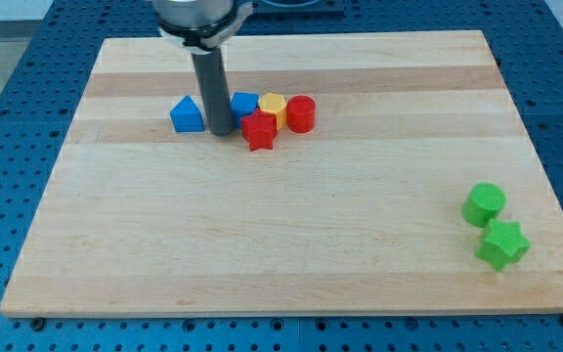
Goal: Separate the red star from the group of blocks
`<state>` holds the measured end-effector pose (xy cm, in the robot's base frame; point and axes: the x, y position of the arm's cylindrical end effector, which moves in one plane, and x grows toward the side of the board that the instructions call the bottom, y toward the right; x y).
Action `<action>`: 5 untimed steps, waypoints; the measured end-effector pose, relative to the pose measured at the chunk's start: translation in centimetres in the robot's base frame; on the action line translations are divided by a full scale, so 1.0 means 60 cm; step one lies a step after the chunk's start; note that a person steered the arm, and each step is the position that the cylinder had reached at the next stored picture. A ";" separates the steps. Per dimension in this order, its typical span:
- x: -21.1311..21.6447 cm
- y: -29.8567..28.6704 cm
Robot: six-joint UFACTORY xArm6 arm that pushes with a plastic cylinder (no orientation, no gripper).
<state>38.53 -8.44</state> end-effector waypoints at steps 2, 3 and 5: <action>0.002 0.094; 0.016 0.114; 0.081 0.114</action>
<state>43.38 -1.61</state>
